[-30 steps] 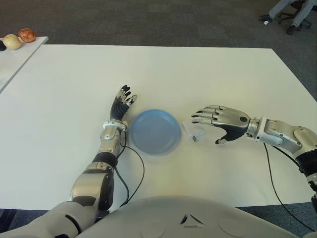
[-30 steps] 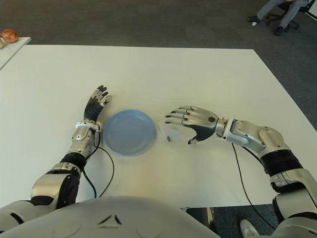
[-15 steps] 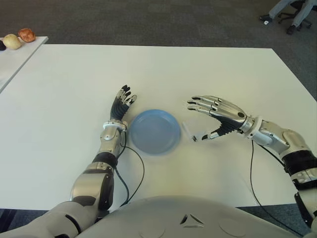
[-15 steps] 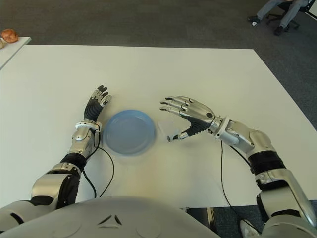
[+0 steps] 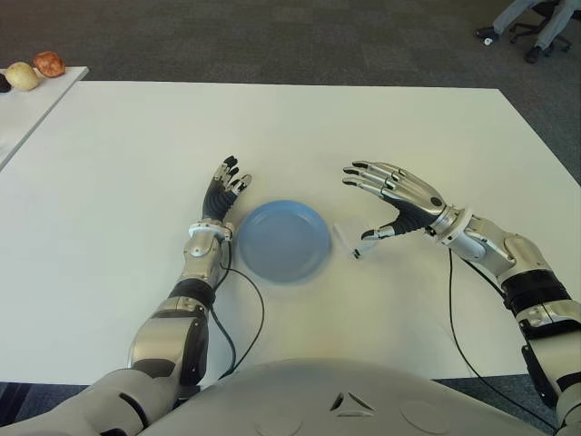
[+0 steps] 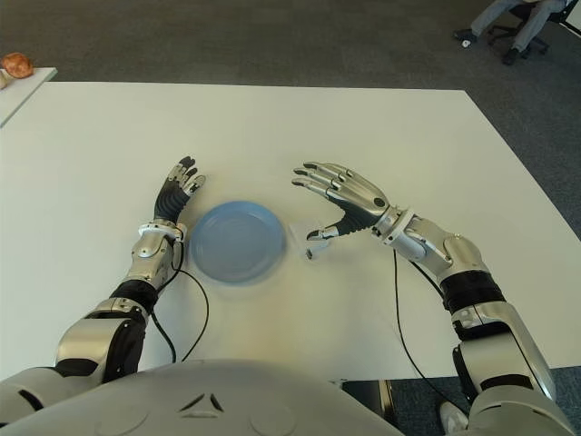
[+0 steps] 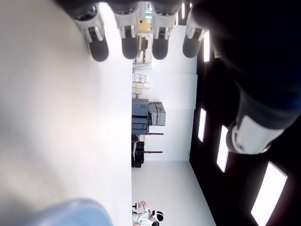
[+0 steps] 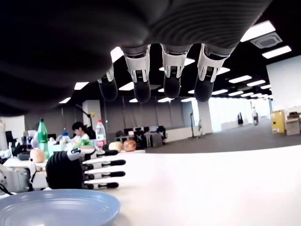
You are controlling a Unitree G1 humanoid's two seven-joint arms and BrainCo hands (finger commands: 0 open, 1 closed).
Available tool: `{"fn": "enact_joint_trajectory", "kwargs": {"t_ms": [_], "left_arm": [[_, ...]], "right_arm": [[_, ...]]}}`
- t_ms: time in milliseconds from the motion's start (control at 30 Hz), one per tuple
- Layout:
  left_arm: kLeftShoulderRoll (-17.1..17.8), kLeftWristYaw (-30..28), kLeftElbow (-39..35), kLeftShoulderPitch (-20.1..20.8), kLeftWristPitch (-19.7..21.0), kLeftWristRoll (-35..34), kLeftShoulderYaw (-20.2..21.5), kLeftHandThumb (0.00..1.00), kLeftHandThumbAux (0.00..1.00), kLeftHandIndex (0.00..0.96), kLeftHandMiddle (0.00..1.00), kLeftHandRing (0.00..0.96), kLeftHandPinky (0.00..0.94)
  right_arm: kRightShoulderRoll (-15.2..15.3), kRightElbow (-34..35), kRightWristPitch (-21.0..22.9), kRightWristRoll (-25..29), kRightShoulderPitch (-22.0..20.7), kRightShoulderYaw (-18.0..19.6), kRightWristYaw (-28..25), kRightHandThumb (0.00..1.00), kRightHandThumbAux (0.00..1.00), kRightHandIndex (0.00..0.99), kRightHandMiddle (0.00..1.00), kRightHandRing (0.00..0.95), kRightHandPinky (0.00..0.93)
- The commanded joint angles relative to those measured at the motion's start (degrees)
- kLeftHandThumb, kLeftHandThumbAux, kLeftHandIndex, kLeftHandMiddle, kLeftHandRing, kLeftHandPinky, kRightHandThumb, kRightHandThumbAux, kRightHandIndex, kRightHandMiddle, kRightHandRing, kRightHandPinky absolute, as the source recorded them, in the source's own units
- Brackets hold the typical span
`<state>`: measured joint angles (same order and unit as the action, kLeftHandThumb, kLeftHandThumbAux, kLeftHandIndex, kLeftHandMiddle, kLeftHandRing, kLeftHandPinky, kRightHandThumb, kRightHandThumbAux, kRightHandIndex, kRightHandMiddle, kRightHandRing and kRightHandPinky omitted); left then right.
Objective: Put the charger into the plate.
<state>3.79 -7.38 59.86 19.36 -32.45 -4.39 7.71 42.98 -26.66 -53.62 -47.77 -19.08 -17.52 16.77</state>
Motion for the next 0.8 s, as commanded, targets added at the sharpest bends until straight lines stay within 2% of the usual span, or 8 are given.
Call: {"fn": "enact_joint_trajectory", "kwargs": {"t_ms": [33,367,600,667,800], "left_arm": [[-0.57,0.96,3.55,-3.89,4.16,1.18,-0.63,0.0,0.596,0.059,0.049,0.052,0.073],[-0.47,1.61,3.15,-4.15,4.64,1.68,-0.66,0.0,0.584,0.06,0.047,0.047,0.076],[-0.56,1.58,3.03,-4.14,5.03,1.52,-0.47,0.0,0.6,0.053,0.045,0.048,0.08],[-0.66,1.65,2.7,-4.39,4.75,1.58,-0.53,0.0,0.599,0.052,0.043,0.047,0.079],[-0.7,1.63,2.36,-4.59,4.57,1.77,-0.69,0.0,0.594,0.052,0.045,0.047,0.08]], "right_arm": [[-1.05,-1.75,0.69,-2.03,-1.44,-1.53,0.44,0.179,0.185,0.0,0.0,0.0,0.0],[-1.33,-5.42,-0.08,-1.53,-4.28,-4.17,-2.79,0.169,0.201,0.0,0.0,0.0,0.0],[-2.54,-10.48,-1.23,1.39,-7.8,-6.37,-9.27,0.137,0.203,0.0,0.0,0.0,0.0],[-3.52,-14.13,-1.56,0.52,-9.65,-7.34,-8.94,0.133,0.204,0.0,0.0,0.0,0.0],[-3.72,-17.22,-2.74,-0.15,-11.35,-8.64,-8.91,0.131,0.211,0.0,0.0,0.0,0.0]]}}
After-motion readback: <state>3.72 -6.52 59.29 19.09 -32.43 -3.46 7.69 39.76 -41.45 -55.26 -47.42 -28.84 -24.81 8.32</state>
